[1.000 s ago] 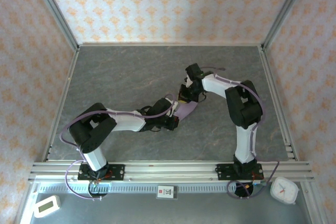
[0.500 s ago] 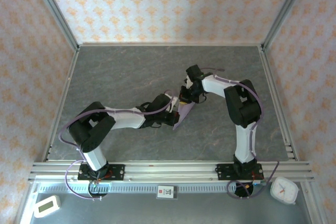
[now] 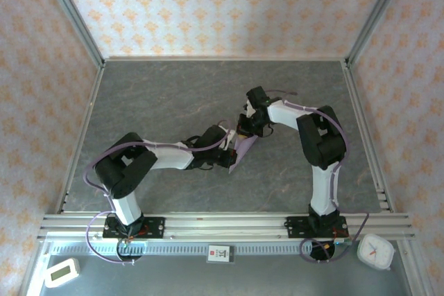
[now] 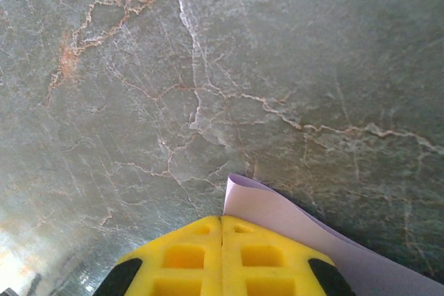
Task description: Fold a paper plane with a square sheet of paper (pick it up from the middle)
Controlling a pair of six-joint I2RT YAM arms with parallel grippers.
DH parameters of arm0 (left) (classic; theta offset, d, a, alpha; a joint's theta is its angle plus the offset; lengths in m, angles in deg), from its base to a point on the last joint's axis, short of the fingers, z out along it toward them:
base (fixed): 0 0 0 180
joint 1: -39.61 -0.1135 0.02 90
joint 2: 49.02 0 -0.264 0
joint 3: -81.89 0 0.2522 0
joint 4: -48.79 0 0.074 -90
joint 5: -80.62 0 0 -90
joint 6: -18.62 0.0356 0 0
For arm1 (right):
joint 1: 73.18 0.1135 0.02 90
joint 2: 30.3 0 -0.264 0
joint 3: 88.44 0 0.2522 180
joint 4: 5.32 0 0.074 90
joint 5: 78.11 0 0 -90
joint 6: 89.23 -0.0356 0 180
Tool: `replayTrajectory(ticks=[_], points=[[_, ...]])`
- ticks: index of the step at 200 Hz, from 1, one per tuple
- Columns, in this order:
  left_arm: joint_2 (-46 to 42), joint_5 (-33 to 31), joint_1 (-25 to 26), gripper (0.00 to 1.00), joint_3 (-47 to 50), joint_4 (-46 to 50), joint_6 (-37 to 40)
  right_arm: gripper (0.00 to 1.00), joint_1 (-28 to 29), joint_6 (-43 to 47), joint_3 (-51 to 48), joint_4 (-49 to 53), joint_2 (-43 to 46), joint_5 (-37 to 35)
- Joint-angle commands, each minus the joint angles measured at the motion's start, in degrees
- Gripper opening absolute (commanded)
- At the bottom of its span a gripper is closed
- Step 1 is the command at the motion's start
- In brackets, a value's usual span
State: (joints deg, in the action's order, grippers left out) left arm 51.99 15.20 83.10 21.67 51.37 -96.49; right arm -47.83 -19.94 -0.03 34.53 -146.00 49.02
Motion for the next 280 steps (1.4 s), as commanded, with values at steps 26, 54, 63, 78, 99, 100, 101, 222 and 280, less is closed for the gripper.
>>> replayTrajectory(ticks=[26,54,63,78,99,100,101,222,280], points=[[-0.6,-0.2,1.1,0.0,-0.1,-0.7,-0.6,0.0,0.1,0.7,-3.3,4.9,-3.6,-6.0],[-2.4,-1.8,1.4,0.0,-1.9,0.9,-0.4,0.0,0.1,0.7,-2.3,5.1,-3.0,-4.9],[-2.1,-1.8,1.6,0.0,-2.6,1.5,-0.2,0.0,0.1,0.8,-1.2,5.8,-2.7,-4.4],[-1.3,-2.2,2.0,0.0,-3.2,2.3,0.4,0.01,0.1,0.3,1.7,6.6,-1.2,-3.7],[-0.7,-3.1,2.8,0.0,-3.4,3.0,0.5,0.13,-0.5,-1.4,6.6,7.8,1.5,-3.7],[-0.7,-3.2,2.8,0.0,-3.4,3.0,0.5,0.14,-0.6,-1.5,6.7,7.8,1.8,-3.8],[-0.7,-3.3,2.8,0.0,-3.4,3.0,0.5,0.15,-0.6,-1.6,6.9,7.8,1.9,-3.9],[-3.8,-24.1,8.8,0.0,-5.5,8.5,3.7,0.69,-3.9,-23.3,-26.1,-5.1,33.9,0.4],[-2.2,-21.8,10.3,0.0,-6.9,9.0,5.8,0.68,-0.8,-27.4,-29.8,-11.3,34.7,1.0]])
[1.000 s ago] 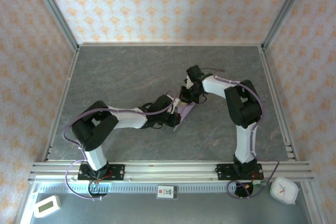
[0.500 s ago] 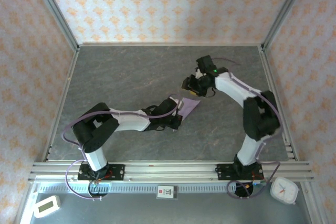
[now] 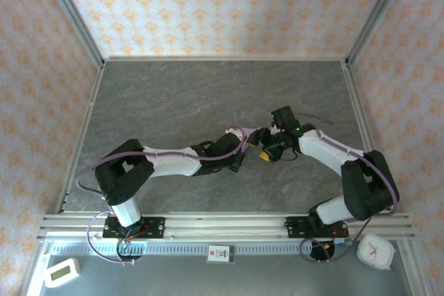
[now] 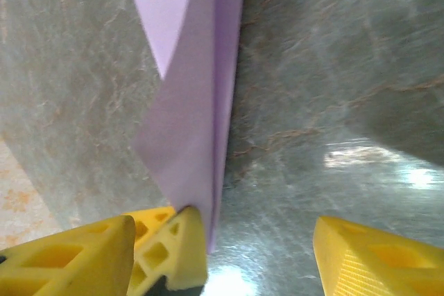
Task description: Fold a paper plane with a square sheet of paper (pick it up from the middle)
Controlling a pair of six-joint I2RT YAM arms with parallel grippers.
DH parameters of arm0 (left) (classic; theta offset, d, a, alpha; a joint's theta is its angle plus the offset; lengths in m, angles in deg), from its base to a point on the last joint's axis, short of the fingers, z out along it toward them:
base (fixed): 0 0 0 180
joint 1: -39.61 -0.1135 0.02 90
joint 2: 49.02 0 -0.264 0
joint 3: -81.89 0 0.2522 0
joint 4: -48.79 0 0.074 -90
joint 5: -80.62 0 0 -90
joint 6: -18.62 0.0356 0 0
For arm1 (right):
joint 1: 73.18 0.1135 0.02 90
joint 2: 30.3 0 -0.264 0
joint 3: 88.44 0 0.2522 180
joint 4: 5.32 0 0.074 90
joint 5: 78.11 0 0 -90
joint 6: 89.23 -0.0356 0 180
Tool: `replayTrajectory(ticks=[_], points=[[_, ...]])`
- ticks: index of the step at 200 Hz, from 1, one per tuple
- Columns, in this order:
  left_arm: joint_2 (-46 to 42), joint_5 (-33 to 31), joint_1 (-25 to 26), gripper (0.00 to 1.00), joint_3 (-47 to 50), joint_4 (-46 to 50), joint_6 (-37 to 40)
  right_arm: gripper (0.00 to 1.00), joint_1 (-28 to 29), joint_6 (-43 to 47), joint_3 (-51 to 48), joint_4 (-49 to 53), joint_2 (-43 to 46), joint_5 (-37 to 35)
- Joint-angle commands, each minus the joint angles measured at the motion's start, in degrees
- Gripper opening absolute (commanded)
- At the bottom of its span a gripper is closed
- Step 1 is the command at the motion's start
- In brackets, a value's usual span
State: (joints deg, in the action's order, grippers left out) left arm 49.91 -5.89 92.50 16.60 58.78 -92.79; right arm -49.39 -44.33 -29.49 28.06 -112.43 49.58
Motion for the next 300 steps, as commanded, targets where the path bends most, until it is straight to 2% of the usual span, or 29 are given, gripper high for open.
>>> replayTrajectory(ticks=[1,78,99,127,142,162,171,200,223,300], points=[[0.0,-0.7,0.9,0.0,-1.9,1.6,2.1,0.68,0.7,-3.1,-0.4,-4.9,1.2,0.4],[2.3,0.8,2.3,0.0,-3.1,2.5,4.1,0.6,1.0,-3.1,-1.5,-7.9,-1.7,0.1],[2.4,0.7,2.6,0.0,-3.2,2.5,4.4,0.52,1.0,-2.6,-1.4,-7.9,-2.7,-0.2],[2.4,0.3,2.6,0.0,-2.8,2.2,4.4,0.36,0.9,-1.8,-1.9,-7.7,-3.7,-1.1],[2.4,0.1,2.7,0.0,-2.8,2.2,4.3,0.24,0.9,-1.6,-2.5,-7.7,-3.7,-1.4],[1.9,-0.1,2.6,0.0,-2.3,1.6,3.8,0.02,0.9,-1.2,-3.6,-7.6,-3.5,-1.7],[1.4,-0.5,2.5,0.0,-2.1,1.5,3.3,0.0,0.9,-1.1,-4.3,-7.6,-3.2,-1.7],[-0.4,-0.4,2.2,0.26,-0.6,0.6,2.7,0.0,0.9,-1.1,-6.0,-7.9,-2.1,-1.7],[-0.8,0.3,2.3,0.4,-0.1,0.7,3.0,0.0,1.0,-1.1,-6.6,-7.9,-1.7,-1.5],[0.2,0.1,2.8,0.54,0.9,-0.1,4.6,0.0,0.9,-0.9,-5.3,-7.0,-1.1,-0.9]])
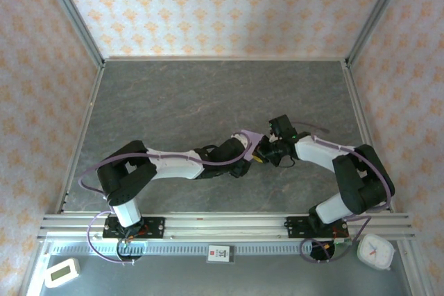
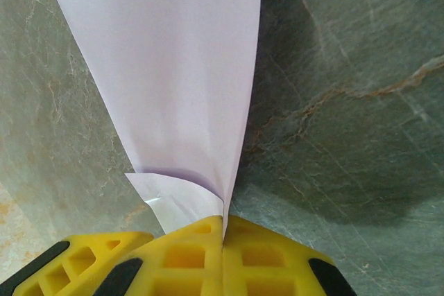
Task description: Fold a paper plane with a square sheet of paper (pick it up from the middle)
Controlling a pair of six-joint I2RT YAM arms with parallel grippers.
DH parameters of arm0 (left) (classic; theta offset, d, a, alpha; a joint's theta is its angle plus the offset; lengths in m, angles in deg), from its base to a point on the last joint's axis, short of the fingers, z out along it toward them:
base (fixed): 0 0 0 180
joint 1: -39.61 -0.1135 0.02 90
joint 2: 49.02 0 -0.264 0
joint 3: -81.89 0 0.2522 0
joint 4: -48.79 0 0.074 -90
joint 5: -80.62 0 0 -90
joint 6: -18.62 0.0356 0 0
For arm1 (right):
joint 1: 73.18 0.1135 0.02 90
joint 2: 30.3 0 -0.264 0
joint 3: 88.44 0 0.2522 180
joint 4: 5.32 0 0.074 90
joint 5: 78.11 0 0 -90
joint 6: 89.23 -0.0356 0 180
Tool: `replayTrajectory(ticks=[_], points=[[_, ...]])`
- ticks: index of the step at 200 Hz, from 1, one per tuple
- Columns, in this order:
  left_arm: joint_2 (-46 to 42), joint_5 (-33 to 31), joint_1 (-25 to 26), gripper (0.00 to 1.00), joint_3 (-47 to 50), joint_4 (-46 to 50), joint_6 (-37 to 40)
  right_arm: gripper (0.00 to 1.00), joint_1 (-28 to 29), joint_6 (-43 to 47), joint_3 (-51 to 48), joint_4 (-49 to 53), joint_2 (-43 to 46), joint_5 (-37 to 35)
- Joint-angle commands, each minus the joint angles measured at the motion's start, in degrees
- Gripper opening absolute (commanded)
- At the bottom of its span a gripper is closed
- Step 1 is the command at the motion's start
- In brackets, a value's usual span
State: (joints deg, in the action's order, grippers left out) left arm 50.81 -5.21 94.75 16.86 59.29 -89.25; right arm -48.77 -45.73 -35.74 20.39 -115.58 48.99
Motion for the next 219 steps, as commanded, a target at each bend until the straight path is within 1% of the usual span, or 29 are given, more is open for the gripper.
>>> replayTrajectory(ticks=[1,35,69,105,134,140,168,203,219], points=[[-0.8,-0.5,0.5,0.54,0.6,-0.7,1.1,0.0,0.3,0.5,1.0,0.7,2.1,-0.2],[0.2,-0.5,0.9,0.56,0.3,-1.0,1.8,0.0,0.3,0.8,2.0,1.5,1.9,0.0],[0.6,-2.2,1.7,0.56,0.4,-1.4,2.6,0.0,0.3,0.8,2.3,1.7,1.7,0.2],[1.5,-6.0,3.0,0.52,0.4,-1.5,3.6,0.0,0.3,0.7,2.2,1.6,1.4,0.4],[2.4,-8.7,3.1,0.44,0.5,-1.4,3.8,0.0,0.3,0.7,2.1,1.7,1.5,0.4],[2.6,-9.0,3.0,0.44,0.4,-1.4,4.0,0.0,0.4,0.7,2.1,1.8,1.5,0.4],[3.3,-8.9,3.0,0.44,0.5,-2.0,4.4,0.0,0.3,0.7,2.1,1.7,1.5,0.5],[3.5,-7.9,3.0,0.49,0.7,-2.5,4.2,0.0,0.4,0.7,2.2,1.7,1.4,0.6],[3.6,-7.5,3.1,0.5,1.2,-2.8,4.2,0.0,0.3,0.6,2.3,1.7,1.3,0.7]])
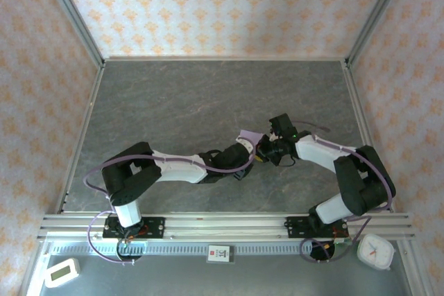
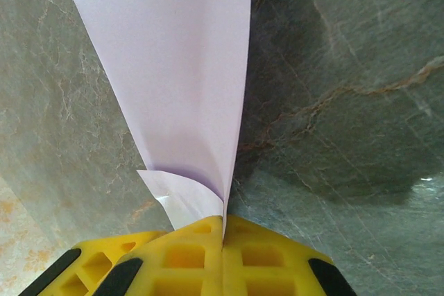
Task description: Fold a paper plane with a square sheet of paper (pick it up from the middle)
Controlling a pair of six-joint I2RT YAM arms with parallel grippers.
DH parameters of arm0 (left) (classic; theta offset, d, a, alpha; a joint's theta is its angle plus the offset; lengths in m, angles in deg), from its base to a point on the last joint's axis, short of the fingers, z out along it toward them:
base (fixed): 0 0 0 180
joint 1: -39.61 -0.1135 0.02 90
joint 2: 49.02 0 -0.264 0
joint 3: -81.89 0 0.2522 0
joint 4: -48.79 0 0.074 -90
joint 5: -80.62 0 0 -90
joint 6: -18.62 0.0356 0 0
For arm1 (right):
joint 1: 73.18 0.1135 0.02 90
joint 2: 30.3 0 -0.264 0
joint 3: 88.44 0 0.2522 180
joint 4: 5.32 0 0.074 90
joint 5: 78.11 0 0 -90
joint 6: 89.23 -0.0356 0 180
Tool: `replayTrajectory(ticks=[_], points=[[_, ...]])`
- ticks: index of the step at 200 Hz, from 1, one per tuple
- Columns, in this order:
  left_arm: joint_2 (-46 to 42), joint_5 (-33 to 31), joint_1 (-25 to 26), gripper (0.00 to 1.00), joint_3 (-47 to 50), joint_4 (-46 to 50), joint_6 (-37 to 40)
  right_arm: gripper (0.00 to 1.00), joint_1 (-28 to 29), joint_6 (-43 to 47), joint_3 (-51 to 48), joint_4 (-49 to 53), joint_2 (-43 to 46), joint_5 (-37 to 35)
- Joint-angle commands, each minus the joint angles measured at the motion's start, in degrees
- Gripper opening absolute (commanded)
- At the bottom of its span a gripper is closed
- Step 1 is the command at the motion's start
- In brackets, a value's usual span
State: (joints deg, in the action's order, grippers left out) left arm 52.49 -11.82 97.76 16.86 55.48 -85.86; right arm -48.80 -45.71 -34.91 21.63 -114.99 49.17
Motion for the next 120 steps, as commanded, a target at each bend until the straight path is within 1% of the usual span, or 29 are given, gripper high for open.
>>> replayTrajectory(ticks=[1,16,31,50,70,90,96,114,120], points=[[2.0,-0.9,0.1,0.5,1.2,1.0,0.8,0.0,0.4,0.6,1.5,0.5,0.7,0.5],[2.2,-0.9,0.1,0.49,1.5,0.9,0.8,0.0,0.4,0.7,1.6,0.5,0.7,0.5],[2.3,-0.8,0.0,0.46,1.9,0.7,0.9,0.0,0.4,0.7,1.7,0.6,0.7,0.6],[2.6,-0.9,0.2,0.45,2.4,0.4,1.0,0.0,0.3,0.6,1.8,0.5,0.7,0.8],[2.9,-1.3,0.4,0.38,2.9,0.2,1.1,0.0,0.3,0.6,1.8,0.5,0.7,0.7],[3.0,-1.3,0.6,0.33,3.4,0.1,1.3,0.0,0.4,0.6,1.8,0.5,0.7,0.7],[2.9,-1.3,0.7,0.33,3.6,0.0,1.4,0.0,0.3,0.6,1.9,0.6,0.6,0.7],[3.0,-1.5,0.9,0.39,3.9,0.3,1.5,0.0,0.3,0.6,2.0,0.5,0.4,0.8],[3.0,-1.8,0.9,0.39,4.1,0.3,1.5,0.0,0.3,0.6,2.0,0.4,0.3,0.8]])
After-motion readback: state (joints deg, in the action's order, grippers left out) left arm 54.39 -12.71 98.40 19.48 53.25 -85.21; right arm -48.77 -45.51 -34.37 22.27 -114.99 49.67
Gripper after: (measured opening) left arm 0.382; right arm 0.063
